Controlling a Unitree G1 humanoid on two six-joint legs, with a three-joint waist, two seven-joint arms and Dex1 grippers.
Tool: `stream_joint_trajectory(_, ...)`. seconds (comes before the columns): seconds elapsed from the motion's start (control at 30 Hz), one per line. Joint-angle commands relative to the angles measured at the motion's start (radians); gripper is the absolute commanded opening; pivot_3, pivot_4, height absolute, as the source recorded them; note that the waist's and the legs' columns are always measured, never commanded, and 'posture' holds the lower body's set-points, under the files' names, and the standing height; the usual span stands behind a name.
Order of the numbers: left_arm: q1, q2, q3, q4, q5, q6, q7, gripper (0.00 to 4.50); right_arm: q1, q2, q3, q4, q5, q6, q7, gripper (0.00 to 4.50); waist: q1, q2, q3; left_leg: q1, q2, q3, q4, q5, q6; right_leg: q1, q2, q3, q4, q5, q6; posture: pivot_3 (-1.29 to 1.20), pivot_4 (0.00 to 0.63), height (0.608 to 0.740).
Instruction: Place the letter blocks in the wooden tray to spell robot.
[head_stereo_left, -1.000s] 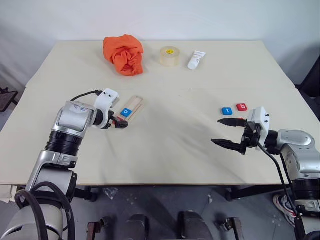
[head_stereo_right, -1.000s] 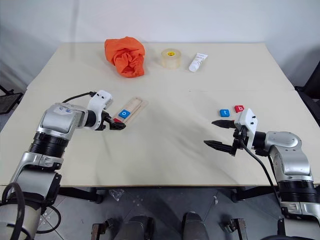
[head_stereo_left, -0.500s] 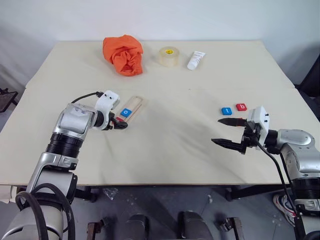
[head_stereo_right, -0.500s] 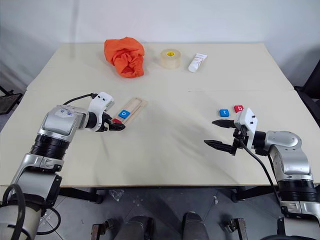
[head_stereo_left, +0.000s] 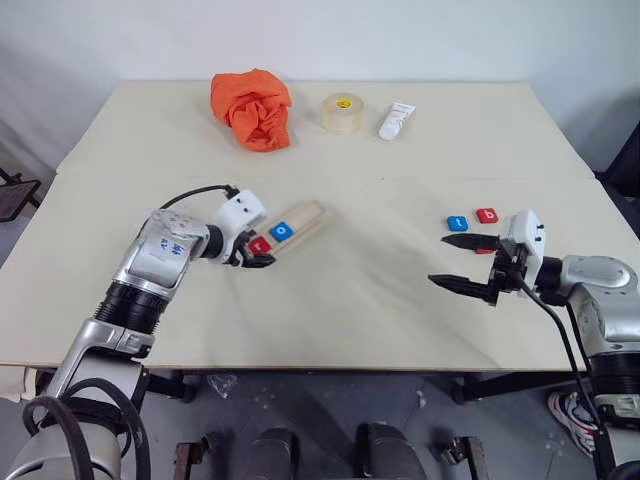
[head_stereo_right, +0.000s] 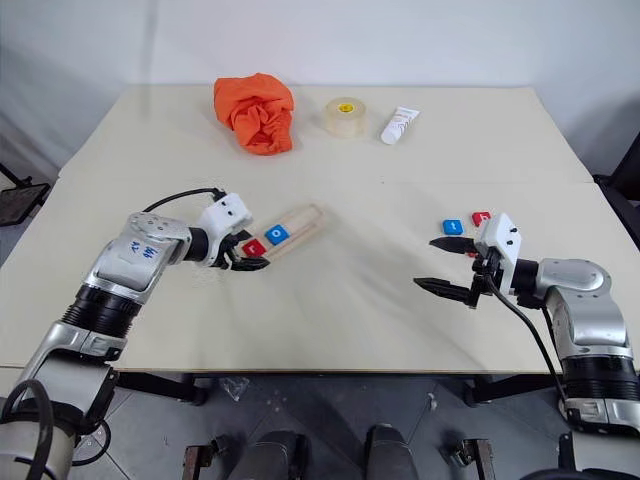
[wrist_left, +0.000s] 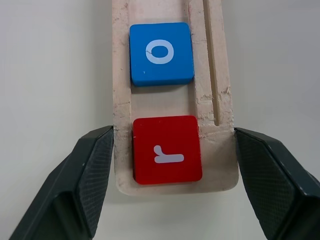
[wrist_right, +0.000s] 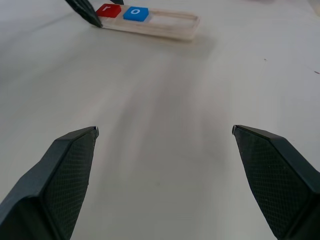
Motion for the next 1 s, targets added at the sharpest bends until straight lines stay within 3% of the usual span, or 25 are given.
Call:
stream_joint_trajectory(0.03, -0.019, 0.005, -0.022, -0.088, 0.006, -0.064, -0.064, 3.40, 0.043, -0.016, -0.047, -0.067, 0.028, -0.005, -0.016, 4.50, 0.000, 0.000, 0.000, 0.000, 0.000, 0.000, 0.000, 0.000, 0.000, 0.000, 0.000, 0.000, 0.000, 0.000, 0.000, 0.00, 0.150, 0.740)
stream_joint_trajectory(0.53, -0.066, -0.147, -0.229, -0.135, 0.083, -0.158, -0.210, 3.40, 0.238, -0.067, -0.156, -0.214, 0.070, 0.010, -0.059, 4.50, 0.009, 0.000, 0.000, 0.000, 0.000, 0.001, 0.001, 0.000, 0.000, 0.001, 0.001, 0.000, 0.000, 0.000, 0.000, 0.00, 0.150, 0.740)
stream_joint_trajectory(0.8, -0.117, -0.249, -0.244, -0.018, 0.107, -0.168, -0.207, 3.40, 0.334, -0.056, -0.203, -0.295, 0.090, 0.029, -0.112, 4.50, 0.017, -0.001, 0.000, 0.000, 0.000, 0.001, 0.004, 0.000, 0.001, 0.001, 0.002, 0.001, -0.003, 0.000, 0.000, 0.00, 0.150, 0.740)
stream_joint_trajectory(0.97, -0.121, -0.264, -0.241, -0.009, 0.113, -0.166, -0.218, 3.40, 0.363, -0.057, -0.214, -0.322, 0.102, 0.038, -0.133, 4.50, 0.021, -0.001, 0.000, 0.000, 0.000, 0.001, 0.006, 0.000, 0.001, 0.001, 0.001, 0.001, -0.002, 0.000, 0.000, 0.00, 0.150, 0.740)
stream_joint_trajectory(1.0, -0.119, -0.269, -0.239, -0.011, 0.111, -0.159, -0.217, 3.75, 0.364, -0.058, -0.215, -0.325, 0.103, 0.039, -0.136, 4.50, 0.021, -0.001, 0.000, 0.000, 0.000, 0.001, 0.006, 0.000, 0.002, 0.001, 0.001, 0.001, -0.002, 0.000, 0.000, 0.00, 0.150, 0.740)
